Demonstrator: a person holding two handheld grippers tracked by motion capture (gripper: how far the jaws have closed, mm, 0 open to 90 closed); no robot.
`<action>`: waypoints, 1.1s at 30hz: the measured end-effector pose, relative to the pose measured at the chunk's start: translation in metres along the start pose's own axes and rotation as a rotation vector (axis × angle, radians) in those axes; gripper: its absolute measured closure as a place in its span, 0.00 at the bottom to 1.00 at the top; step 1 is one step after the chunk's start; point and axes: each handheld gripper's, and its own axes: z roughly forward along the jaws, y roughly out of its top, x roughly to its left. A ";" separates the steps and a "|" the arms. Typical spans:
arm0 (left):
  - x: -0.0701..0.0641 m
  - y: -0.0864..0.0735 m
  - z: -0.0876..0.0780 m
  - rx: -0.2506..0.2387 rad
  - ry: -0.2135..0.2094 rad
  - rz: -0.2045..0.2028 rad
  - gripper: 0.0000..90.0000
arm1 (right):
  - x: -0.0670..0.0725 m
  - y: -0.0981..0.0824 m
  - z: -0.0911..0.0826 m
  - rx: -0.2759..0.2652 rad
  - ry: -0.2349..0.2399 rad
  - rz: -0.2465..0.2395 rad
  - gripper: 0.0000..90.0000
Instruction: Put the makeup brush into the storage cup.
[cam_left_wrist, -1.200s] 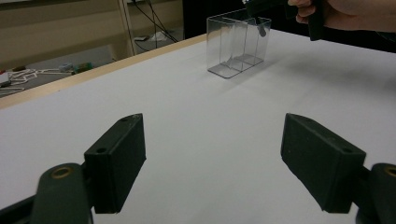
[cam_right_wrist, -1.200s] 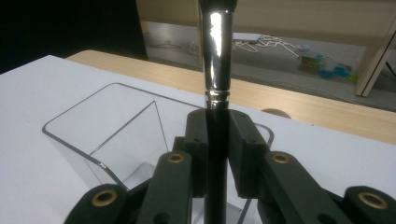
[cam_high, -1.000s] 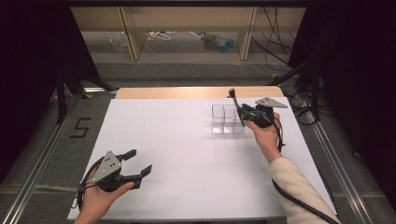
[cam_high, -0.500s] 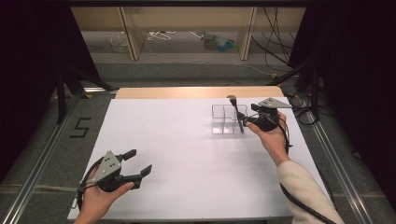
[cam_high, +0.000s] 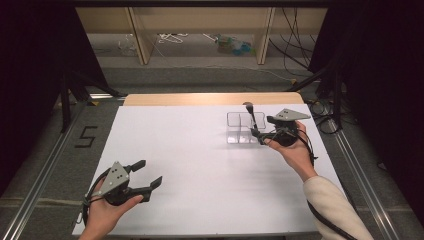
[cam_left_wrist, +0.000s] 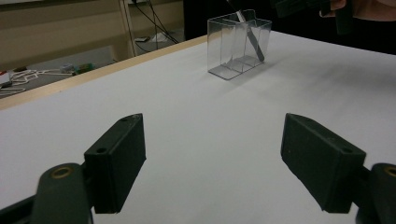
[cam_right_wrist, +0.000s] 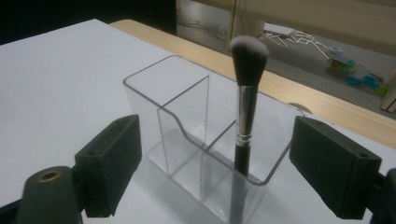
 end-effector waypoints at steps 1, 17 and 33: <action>0.000 0.000 0.000 0.001 0.000 0.000 0.24 | 0.001 0.000 -0.003 0.009 0.003 -0.002 0.20; 0.000 0.000 0.000 -0.004 0.006 -0.007 0.24 | 0.015 -0.007 -0.030 -0.011 0.053 -0.018 0.18; -0.001 0.000 -0.001 -0.007 0.006 -0.027 0.24 | 0.031 -0.019 -0.054 -0.037 0.105 -0.011 0.18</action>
